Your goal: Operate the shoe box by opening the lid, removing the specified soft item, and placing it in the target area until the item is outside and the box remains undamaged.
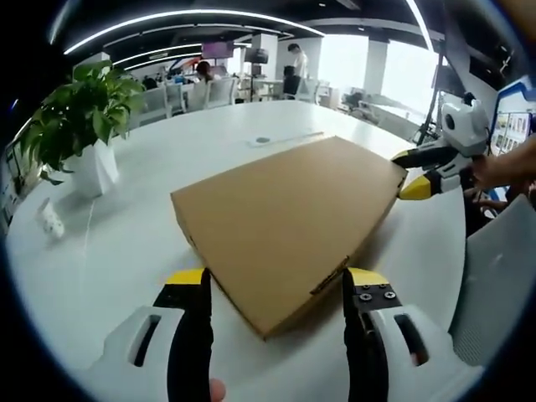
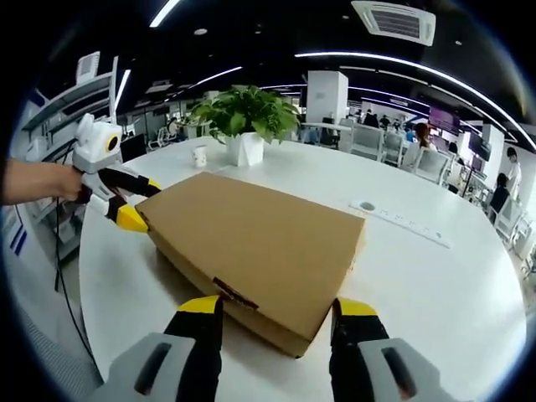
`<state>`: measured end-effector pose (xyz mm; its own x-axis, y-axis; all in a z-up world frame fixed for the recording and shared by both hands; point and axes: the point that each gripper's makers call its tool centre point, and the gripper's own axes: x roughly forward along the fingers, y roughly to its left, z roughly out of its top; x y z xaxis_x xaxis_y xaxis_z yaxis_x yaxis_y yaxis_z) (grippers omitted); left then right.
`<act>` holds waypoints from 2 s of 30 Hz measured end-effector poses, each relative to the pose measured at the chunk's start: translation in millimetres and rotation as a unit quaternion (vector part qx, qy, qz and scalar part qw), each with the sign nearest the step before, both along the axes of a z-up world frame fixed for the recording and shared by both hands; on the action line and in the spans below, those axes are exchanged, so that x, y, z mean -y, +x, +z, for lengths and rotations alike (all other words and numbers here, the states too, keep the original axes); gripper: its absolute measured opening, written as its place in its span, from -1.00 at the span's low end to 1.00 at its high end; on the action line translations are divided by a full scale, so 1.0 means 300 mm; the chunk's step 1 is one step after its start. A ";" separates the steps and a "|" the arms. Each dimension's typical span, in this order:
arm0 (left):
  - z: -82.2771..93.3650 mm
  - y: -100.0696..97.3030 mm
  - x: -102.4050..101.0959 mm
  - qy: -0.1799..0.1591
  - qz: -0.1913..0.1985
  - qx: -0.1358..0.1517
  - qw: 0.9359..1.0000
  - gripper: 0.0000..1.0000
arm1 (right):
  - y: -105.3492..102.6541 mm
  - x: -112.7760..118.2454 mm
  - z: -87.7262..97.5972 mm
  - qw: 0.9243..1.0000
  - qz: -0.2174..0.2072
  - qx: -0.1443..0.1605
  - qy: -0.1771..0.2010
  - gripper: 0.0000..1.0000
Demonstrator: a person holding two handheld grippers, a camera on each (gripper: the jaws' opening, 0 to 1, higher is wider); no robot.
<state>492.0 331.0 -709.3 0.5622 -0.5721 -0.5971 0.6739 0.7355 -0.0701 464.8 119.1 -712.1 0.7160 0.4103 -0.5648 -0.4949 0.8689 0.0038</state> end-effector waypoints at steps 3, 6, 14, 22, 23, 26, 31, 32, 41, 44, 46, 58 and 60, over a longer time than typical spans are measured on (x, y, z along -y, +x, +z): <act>-0.002 -0.005 -0.016 0.002 -0.003 0.000 1.000 0.24 | -0.011 -0.015 0.002 1.000 -0.002 -0.001 0.002 -0.06; -0.003 -0.009 -0.030 0.003 -0.006 -0.001 1.000 0.24 | -0.018 -0.028 0.002 1.000 -0.003 -0.001 0.003 -0.07; -0.004 -0.030 -0.070 0.007 -0.008 -0.004 1.000 0.25 | -0.041 -0.070 0.002 1.000 -0.002 -0.001 0.008 -0.08; -0.009 -0.038 -0.109 0.016 -0.007 -0.004 1.000 0.26 | -0.059 -0.110 0.003 1.000 0.000 -0.001 0.014 -0.10; -0.010 -0.039 -0.116 0.017 -0.007 -0.004 1.000 0.26 | -0.062 -0.117 0.003 1.000 0.000 0.000 0.013 -0.10; -0.009 -0.042 -0.124 0.018 -0.007 -0.006 1.000 0.26 | -0.063 -0.125 0.004 1.000 0.001 -0.001 0.015 -0.11; -0.011 -0.050 -0.142 0.018 -0.007 -0.008 1.000 0.26 | -0.074 -0.143 0.003 1.000 0.002 -0.001 0.014 -0.11; -0.011 -0.050 -0.149 0.019 -0.007 -0.008 1.000 0.26 | -0.076 -0.148 0.003 1.000 0.001 -0.001 0.014 -0.12; -0.012 -0.067 -0.185 0.017 -0.001 -0.008 1.000 0.26 | -0.084 -0.178 0.004 1.000 0.007 0.000 0.014 -0.11; -0.010 -0.070 -0.189 0.017 0.000 -0.008 1.000 0.26 | -0.083 -0.186 0.004 1.000 0.008 -0.002 0.013 -0.11; -0.010 -0.073 -0.196 0.018 0.001 -0.009 1.000 0.26 | -0.084 -0.192 0.004 1.000 0.009 -0.002 0.014 -0.11; -0.009 -0.087 -0.216 0.018 0.005 -0.007 1.000 0.28 | -0.092 -0.209 0.004 1.000 0.017 0.001 0.018 -0.10; -0.009 -0.086 -0.217 0.018 0.005 -0.005 1.000 0.28 | -0.093 -0.209 0.004 1.000 0.017 0.002 0.018 -0.10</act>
<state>466.0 396.0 -712.0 0.5616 -0.5443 -0.6232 0.6660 0.7443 -0.0499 436.9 181.9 -710.9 0.7037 0.4539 -0.5466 -0.5234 0.8515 0.0333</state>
